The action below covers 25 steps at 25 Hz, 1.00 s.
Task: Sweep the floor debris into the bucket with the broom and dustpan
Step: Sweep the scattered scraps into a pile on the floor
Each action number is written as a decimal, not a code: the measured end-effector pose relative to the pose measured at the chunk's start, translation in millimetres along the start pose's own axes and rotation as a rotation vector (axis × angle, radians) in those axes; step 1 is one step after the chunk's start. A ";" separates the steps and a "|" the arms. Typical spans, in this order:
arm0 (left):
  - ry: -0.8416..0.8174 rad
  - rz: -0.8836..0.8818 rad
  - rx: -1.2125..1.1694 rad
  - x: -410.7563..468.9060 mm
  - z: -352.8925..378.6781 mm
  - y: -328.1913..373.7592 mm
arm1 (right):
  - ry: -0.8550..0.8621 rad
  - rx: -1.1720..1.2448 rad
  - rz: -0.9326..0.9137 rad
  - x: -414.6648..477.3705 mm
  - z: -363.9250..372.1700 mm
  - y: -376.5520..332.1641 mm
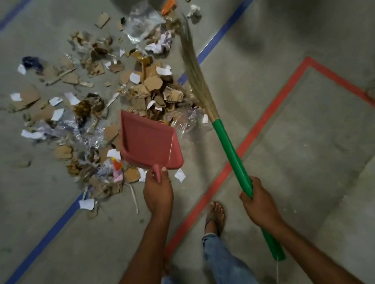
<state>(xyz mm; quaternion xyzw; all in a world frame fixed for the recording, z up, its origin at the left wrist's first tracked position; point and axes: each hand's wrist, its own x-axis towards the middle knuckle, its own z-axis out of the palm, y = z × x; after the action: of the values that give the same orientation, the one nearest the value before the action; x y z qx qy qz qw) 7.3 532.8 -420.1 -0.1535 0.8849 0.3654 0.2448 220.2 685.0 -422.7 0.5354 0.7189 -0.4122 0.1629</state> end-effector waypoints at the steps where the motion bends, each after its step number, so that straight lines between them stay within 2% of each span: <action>1: 0.004 -0.013 -0.013 -2.9 -9.9 -0.9 | 0.022 0.032 0.028 -14.8 10.3 -7.8; 3: 0.005 -0.011 -0.042 -5.8 -29.1 -7.7 | 0.019 0.047 0.106 -37.1 37.1 -22.7; 6: -0.003 0.003 -0.075 -5.1 -57.1 -32.0 | -0.082 0.096 0.223 -31.5 79.4 -43.4; 10: 0.012 0.025 -0.100 16.4 -101.1 -76.7 | -0.219 -0.006 0.132 0.6 143.0 -98.7; 14: 0.035 0.080 -0.145 55.5 -154.1 -104.8 | -0.135 0.073 0.016 10.7 183.3 -185.0; 18: 0.039 0.120 -0.174 81.5 -202.5 -103.7 | -0.020 0.181 -0.069 -23.6 179.3 -239.5; 21: 0.027 0.152 -0.186 90.8 -228.0 -98.3 | 0.029 0.261 -0.081 -74.9 172.6 -240.1; 25: -0.019 0.163 -0.132 93.7 -249.1 -109.7 | 0.018 0.443 0.050 -162.6 189.7 -200.7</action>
<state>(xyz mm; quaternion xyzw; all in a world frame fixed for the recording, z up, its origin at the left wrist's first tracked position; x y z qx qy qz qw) -101.3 269.0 -381.2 -0.0933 0.8661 0.4430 0.2119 60.2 418.7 -344.1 0.5793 0.5987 -0.5513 0.0450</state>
